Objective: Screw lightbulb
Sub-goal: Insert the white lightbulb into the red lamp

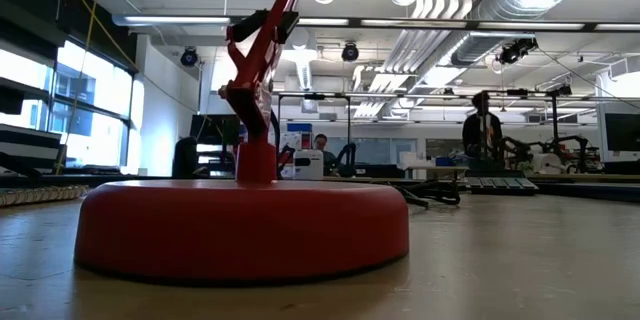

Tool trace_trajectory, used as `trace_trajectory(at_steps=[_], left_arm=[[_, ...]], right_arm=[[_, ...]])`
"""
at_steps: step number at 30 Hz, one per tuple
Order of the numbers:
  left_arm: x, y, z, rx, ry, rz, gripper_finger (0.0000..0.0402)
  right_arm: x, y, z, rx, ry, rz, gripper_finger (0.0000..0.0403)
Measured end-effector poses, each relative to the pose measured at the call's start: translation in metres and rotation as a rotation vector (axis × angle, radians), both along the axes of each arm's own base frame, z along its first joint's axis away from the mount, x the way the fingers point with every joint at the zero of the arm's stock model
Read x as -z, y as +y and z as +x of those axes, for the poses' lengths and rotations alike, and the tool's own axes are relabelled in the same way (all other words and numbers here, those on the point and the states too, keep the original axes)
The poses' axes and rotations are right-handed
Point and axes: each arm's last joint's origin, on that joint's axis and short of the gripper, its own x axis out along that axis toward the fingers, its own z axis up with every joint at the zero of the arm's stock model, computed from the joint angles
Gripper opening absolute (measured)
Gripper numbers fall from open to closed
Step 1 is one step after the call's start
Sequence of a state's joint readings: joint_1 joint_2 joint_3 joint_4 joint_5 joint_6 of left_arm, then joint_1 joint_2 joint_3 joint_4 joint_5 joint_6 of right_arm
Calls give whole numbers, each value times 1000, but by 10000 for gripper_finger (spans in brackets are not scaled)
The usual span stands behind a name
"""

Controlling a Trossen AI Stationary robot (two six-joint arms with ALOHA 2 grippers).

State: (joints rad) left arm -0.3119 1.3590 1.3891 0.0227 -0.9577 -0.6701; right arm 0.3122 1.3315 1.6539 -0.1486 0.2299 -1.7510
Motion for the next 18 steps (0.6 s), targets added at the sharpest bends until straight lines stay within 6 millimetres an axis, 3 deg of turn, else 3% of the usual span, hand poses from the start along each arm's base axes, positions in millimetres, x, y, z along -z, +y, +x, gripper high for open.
trace_trajectory(at_steps=[18], left_arm=[[-1, -1, -1, 13, -2, 0, 0]], right_arm=[[5, 4, -9, -16, 94, 183, 375]])
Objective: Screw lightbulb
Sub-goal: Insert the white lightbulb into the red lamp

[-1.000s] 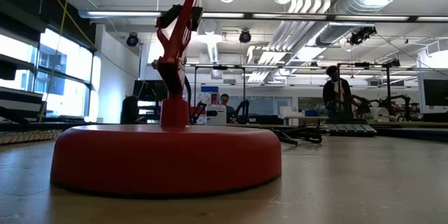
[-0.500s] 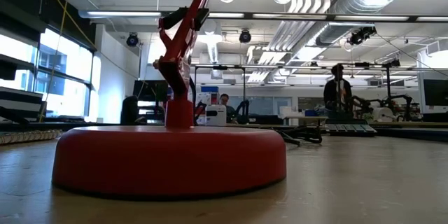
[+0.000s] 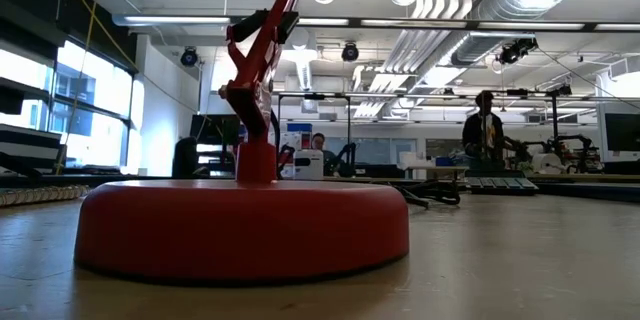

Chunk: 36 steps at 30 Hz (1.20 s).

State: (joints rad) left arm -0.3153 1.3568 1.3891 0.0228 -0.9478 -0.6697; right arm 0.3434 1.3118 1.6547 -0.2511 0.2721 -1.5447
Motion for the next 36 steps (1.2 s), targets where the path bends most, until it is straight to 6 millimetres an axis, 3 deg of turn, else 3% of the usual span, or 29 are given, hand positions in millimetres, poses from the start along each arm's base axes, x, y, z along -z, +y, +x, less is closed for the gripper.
trace_trajectory(at_steps=[10, 18, 28, 36], left_arm=[[-4, 2, -5, 0, -13, -4, 0], [-7, 3, -8, -2, 6, 31, 0], [-16, 7, -21, -22, 41, 112, 0], [-28, 13, -37, -50, 77, 197, 0]], right_arm=[[-11, -7, -20, 2, -35, 82, 375], [-8, -12, -34, -7, 48, 213, 375], [-1, -12, -36, -34, 178, 1112, 375], [4, -14, -42, -3, 244, 1556, 376]])
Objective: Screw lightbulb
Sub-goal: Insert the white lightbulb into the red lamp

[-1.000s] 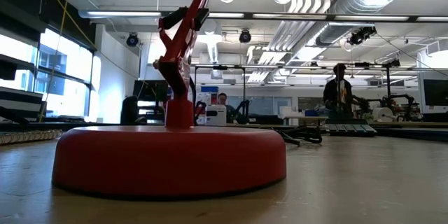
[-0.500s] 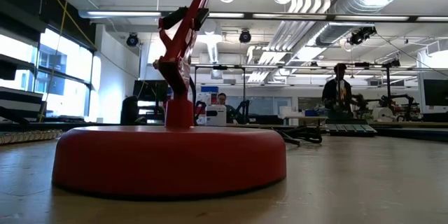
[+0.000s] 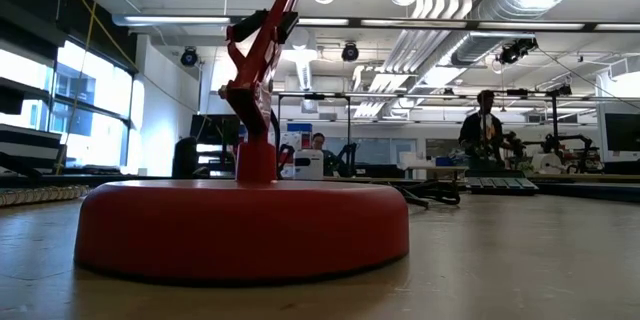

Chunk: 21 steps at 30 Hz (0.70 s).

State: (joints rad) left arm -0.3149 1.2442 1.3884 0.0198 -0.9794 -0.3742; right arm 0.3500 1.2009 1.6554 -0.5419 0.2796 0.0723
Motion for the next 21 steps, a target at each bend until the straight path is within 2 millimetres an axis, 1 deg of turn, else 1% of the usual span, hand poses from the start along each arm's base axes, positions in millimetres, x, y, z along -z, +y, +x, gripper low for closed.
trace_trajectory(at_steps=[4, 7, 9, 11, 14, 19, 21], left_arm=[[-6, 3, -9, -8, 21, 48, 0], [-10, 5, -16, -18, 54, 106, 0], [-13, 7, -21, -26, 77, 146, 0], [-15, 8, -24, -34, 100, 182, 0], [-15, 8, -25, -39, 131, 220, 0], [-12, 8, -25, -34, 164, 227, 0], [-10, 8, -24, -30, 175, 220, 0]], right_arm=[[-1, -1, -1, 33, 25, 410, 376], [-1, 0, -1, 61, 52, 787, 376], [-2, 0, -1, 46, 79, 1035, 376], [-2, 0, -1, 48, 103, 1201, 376], [-1, -1, -1, 74, 119, 1333, 376], [-1, -2, 0, 101, 98, 1369, 376], [-2, -1, 2, 109, 77, 1447, 376]])
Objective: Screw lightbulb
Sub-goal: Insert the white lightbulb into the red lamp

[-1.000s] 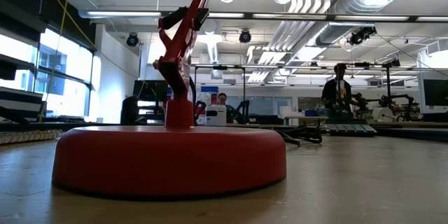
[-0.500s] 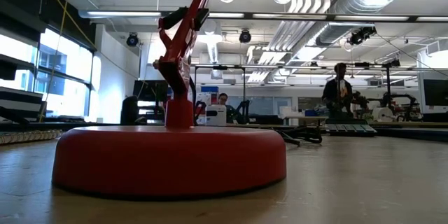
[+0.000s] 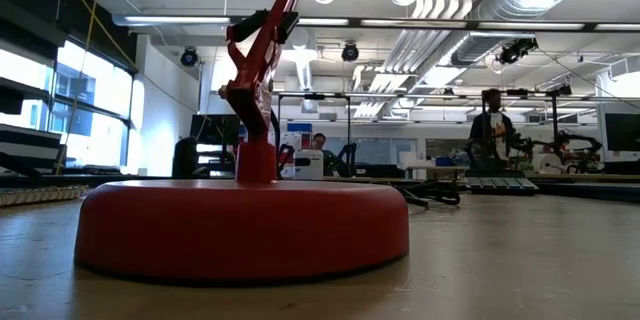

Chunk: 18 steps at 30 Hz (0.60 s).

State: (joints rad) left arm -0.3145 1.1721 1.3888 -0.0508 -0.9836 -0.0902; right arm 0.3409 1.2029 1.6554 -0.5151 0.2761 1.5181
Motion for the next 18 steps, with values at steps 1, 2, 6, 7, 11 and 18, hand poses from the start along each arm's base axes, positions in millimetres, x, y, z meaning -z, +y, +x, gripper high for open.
trace_trajectory(at_steps=[1, 2, 6, 7, 11, 18], left_arm=[[1, 0, 0, 1, 5, -3, 0], [2, 0, 0, 1, 11, -3, 0], [2, 0, 0, 6, -4, -28, 0], [2, 0, 0, 7, -11, -37, 0], [3, 0, 0, 7, -9, -40, 0], [3, 0, 0, 7, -6, -39, 0]], right_arm=[[-1, 0, 1, 8, -14, 48, 376], [-3, 1, 2, 7, -26, 78, 376], [-2, 1, 7, -27, -18, 158, 375], [0, 1, 9, -28, -10, 178, 375], [0, 4, 17, -32, -31, 187, 375], [-8, 2, 23, -38, -128, 206, 375]])
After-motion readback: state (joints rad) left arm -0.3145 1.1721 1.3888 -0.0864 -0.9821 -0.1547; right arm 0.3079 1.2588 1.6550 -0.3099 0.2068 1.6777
